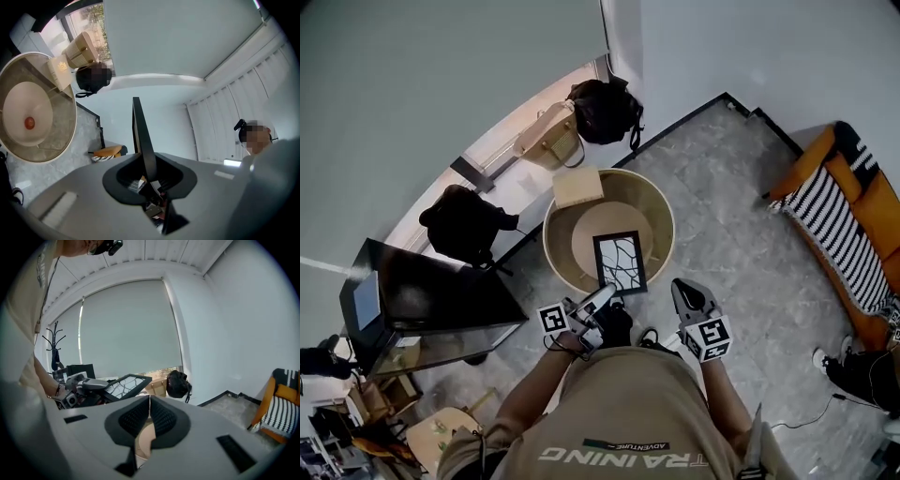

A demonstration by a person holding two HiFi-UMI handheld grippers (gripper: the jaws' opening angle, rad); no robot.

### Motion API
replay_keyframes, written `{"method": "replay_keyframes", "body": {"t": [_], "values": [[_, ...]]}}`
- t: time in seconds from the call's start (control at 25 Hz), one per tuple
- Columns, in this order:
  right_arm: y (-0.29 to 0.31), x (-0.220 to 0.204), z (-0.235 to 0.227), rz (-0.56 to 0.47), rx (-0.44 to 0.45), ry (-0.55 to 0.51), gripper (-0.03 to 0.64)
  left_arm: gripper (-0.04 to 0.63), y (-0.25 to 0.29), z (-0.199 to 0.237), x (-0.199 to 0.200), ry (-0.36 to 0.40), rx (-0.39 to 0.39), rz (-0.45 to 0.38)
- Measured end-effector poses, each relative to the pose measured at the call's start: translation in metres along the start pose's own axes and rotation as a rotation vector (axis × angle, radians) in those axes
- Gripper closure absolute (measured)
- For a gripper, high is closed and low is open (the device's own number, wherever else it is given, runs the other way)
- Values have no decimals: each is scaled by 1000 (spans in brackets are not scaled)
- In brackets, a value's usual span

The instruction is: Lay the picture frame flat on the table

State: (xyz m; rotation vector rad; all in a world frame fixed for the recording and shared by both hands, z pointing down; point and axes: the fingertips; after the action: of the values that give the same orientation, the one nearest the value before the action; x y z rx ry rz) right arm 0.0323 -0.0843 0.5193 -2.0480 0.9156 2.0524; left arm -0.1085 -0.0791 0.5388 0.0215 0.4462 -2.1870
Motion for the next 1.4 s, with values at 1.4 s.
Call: {"method": "replay_keyframes", "body": {"t": [1.4], "values": [[195, -274, -152, 390, -309, 304, 609, 525, 57, 366, 8, -271, 305, 141]]}}
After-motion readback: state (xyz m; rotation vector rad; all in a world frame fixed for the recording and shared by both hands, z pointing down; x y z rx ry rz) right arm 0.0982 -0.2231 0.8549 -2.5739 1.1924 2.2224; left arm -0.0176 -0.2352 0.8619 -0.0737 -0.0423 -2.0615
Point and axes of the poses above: the fingertips, and each gripper's own axes: y forward along the fingers, z to its left, x out of its top, and after that the axes turned 9 degrees about -x, right-handed
